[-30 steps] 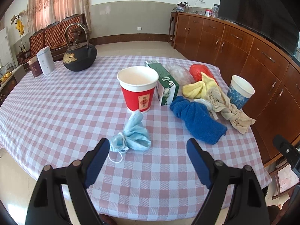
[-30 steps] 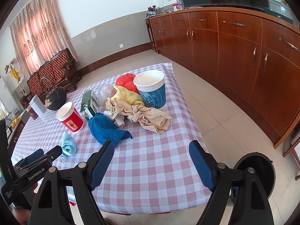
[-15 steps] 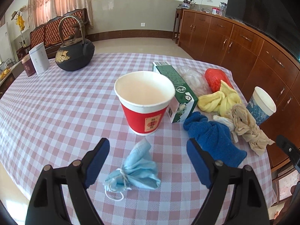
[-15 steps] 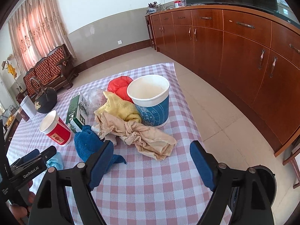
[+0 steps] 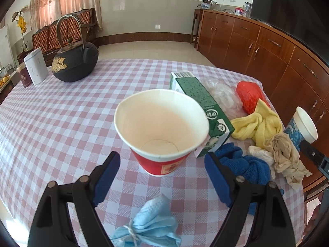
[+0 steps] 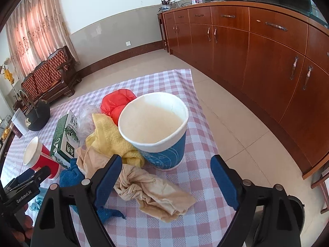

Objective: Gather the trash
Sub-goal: 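Grasp the red paper cup with the left tool while the right tool grasps the blue-patterned cup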

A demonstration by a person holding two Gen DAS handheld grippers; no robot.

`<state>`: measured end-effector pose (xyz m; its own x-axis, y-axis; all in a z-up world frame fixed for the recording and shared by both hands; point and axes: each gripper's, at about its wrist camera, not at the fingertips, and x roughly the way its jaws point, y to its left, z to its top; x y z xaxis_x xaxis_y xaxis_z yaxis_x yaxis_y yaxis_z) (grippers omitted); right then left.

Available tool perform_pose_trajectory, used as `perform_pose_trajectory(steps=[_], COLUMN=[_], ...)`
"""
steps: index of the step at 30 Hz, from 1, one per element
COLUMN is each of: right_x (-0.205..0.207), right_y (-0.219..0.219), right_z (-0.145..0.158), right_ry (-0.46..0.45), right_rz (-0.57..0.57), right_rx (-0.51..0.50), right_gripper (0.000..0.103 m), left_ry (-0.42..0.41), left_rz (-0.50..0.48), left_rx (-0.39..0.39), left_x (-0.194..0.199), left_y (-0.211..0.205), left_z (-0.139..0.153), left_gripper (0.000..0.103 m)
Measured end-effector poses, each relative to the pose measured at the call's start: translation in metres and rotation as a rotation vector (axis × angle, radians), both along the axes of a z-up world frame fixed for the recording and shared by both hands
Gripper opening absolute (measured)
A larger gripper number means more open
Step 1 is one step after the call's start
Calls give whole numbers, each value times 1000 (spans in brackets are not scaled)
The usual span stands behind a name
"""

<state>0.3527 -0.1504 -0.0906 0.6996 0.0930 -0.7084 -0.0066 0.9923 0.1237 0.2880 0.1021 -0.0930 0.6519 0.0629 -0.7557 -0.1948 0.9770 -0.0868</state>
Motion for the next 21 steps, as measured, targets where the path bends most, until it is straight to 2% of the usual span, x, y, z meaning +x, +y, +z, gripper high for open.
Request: perform_pose_trajectory(steps=[14, 18, 21], right_x=[42, 48, 49], right_y=[10, 9, 7], right_z=[-14, -16, -16], right_ry=[3, 4, -17], right_rz=[-5, -6, -5], right_rx=[-38, -23, -9], right_gripper=[89, 89, 89], left_ry=[-17, -22, -15], left_rz=[20, 30, 27], left_rx=[-27, -36, -44], left_x=[18, 22, 27], left_y=[10, 13, 16], left_z=[-6, -9, -14], left_gripper=[84, 78, 67])
